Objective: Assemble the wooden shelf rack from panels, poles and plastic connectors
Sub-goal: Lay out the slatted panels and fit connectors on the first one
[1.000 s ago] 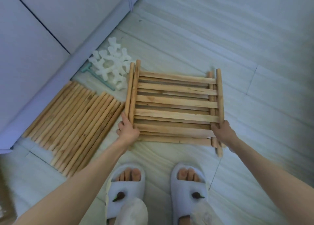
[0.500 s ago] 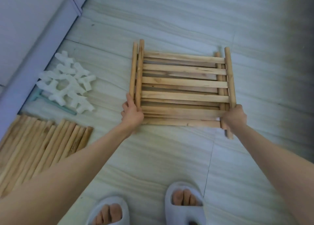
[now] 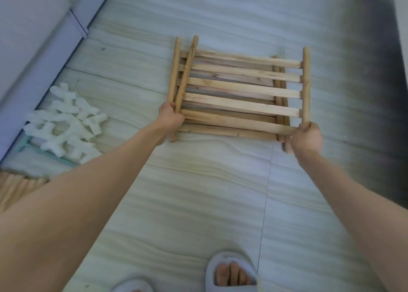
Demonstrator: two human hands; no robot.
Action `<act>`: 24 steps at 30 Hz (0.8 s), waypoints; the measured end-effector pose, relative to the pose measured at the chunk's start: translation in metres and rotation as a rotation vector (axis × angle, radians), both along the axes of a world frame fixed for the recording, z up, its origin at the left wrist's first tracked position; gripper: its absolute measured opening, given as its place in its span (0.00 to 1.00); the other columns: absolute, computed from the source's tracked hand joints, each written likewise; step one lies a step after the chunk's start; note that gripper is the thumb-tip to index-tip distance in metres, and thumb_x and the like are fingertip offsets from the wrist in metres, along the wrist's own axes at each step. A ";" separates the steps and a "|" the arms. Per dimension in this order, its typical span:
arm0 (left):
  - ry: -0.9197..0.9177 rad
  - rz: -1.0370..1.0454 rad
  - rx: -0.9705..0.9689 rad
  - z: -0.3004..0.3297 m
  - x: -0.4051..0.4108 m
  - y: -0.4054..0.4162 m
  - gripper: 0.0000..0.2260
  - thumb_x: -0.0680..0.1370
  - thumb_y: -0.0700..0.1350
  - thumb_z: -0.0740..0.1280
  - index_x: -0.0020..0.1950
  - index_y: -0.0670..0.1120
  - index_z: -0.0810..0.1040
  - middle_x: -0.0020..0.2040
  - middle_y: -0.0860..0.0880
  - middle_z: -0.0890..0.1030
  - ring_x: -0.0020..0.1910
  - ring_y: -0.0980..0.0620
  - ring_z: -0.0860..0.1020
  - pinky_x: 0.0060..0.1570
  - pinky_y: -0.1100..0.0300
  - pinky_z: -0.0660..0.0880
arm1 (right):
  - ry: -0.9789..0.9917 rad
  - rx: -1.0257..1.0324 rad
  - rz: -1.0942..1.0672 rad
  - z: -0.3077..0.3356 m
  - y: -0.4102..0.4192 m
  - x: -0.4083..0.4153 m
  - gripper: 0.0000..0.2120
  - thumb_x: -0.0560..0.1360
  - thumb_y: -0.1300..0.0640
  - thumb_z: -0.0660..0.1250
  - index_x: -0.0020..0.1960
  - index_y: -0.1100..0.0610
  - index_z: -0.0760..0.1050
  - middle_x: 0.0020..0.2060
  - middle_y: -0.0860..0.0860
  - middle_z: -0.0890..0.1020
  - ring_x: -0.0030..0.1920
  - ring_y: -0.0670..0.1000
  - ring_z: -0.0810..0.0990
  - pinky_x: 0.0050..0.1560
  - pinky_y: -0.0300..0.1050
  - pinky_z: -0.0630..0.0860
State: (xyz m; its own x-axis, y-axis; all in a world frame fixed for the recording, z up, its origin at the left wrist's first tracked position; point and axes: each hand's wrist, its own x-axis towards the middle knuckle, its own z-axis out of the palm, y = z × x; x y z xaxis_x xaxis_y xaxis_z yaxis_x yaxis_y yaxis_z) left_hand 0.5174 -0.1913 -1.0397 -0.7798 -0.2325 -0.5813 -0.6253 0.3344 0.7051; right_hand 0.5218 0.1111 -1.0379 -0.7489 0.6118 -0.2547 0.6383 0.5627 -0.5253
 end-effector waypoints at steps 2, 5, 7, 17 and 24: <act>0.017 -0.011 0.047 0.005 0.012 0.003 0.25 0.79 0.39 0.60 0.74 0.44 0.55 0.70 0.44 0.64 0.66 0.46 0.67 0.59 0.60 0.65 | 0.078 -0.050 -0.024 0.005 0.000 0.014 0.16 0.81 0.56 0.52 0.63 0.62 0.69 0.55 0.58 0.77 0.52 0.58 0.75 0.48 0.50 0.72; 0.043 -0.049 0.064 0.013 0.033 0.006 0.31 0.79 0.40 0.61 0.76 0.46 0.48 0.71 0.45 0.64 0.67 0.46 0.66 0.60 0.60 0.65 | 0.180 -0.148 -0.064 0.016 0.000 0.032 0.14 0.81 0.56 0.54 0.59 0.62 0.72 0.45 0.55 0.75 0.39 0.53 0.73 0.39 0.44 0.68; 0.055 -0.010 0.061 0.019 0.046 0.005 0.30 0.79 0.42 0.62 0.76 0.45 0.49 0.70 0.44 0.66 0.66 0.45 0.68 0.62 0.57 0.66 | 0.224 -0.220 -0.061 0.025 0.000 0.045 0.11 0.80 0.56 0.55 0.54 0.60 0.73 0.42 0.55 0.75 0.35 0.52 0.72 0.38 0.45 0.69; 0.098 0.102 -0.091 0.056 0.171 -0.044 0.20 0.79 0.55 0.59 0.64 0.42 0.73 0.49 0.42 0.76 0.38 0.53 0.72 0.29 0.67 0.68 | 0.211 -0.508 0.089 0.050 -0.005 0.164 0.07 0.81 0.58 0.54 0.48 0.59 0.68 0.29 0.50 0.64 0.28 0.47 0.62 0.23 0.37 0.63; -0.092 0.118 -0.018 0.063 0.287 -0.054 0.17 0.81 0.56 0.55 0.57 0.45 0.73 0.36 0.48 0.71 0.33 0.52 0.68 0.30 0.60 0.64 | -0.048 -0.344 0.177 0.041 -0.020 0.261 0.14 0.82 0.56 0.52 0.59 0.63 0.69 0.38 0.54 0.72 0.41 0.55 0.70 0.43 0.51 0.69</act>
